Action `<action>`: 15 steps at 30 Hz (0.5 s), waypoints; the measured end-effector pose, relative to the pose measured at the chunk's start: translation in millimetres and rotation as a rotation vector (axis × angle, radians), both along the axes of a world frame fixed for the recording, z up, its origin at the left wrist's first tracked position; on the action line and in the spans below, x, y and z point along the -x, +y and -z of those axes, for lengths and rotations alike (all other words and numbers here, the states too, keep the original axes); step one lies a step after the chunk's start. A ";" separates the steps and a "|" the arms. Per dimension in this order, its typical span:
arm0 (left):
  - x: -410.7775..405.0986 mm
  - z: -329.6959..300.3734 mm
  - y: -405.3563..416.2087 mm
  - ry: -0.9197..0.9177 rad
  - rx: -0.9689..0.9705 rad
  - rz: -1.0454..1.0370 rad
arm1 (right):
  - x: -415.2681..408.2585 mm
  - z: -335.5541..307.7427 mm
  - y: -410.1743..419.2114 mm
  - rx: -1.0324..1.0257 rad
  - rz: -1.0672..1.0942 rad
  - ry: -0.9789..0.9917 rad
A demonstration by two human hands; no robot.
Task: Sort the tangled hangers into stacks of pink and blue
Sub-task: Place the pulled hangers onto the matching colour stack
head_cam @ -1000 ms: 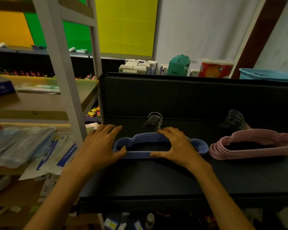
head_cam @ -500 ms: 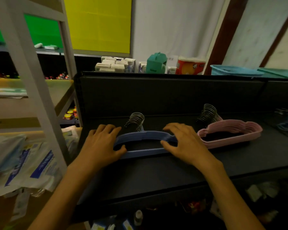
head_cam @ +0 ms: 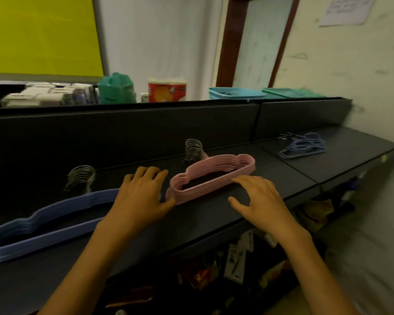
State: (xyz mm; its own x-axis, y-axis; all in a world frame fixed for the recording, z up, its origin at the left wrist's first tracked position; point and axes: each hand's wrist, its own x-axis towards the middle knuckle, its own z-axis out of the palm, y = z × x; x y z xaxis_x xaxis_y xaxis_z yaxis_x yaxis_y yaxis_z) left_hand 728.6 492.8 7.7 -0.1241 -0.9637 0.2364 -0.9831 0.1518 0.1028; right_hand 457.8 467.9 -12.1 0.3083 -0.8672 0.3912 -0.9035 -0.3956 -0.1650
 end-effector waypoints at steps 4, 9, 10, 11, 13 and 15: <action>79.1 -5.5 -25.5 -0.008 0.013 0.083 | 83.5 1.3 -10.2 0.005 0.070 0.010; 177.3 -1.4 -53.1 -0.003 0.071 0.150 | 189.2 7.5 -20.0 -0.017 0.140 0.002; 196.5 1.1 -59.0 -0.003 0.078 0.168 | 208.9 9.0 -21.4 -0.023 0.154 -0.006; 214.9 3.1 -64.8 -0.001 0.084 0.183 | 227.6 11.6 -23.4 -0.027 0.167 -0.009; 249.6 7.6 -77.8 -0.007 0.087 0.205 | 263.3 17.1 -28.6 -0.026 0.192 0.000; 280.2 12.2 -92.0 -0.019 0.078 0.225 | 294.5 20.9 -35.2 -0.025 0.224 -0.008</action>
State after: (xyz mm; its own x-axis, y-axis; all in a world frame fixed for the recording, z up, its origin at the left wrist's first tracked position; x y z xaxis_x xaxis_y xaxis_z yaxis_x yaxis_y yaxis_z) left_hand 448.5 400.8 -4.6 -0.3383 -0.8903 0.3049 -0.9253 0.3737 0.0642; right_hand 163.3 432.7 -33.1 0.1042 -0.9230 0.3704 -0.9669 -0.1812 -0.1794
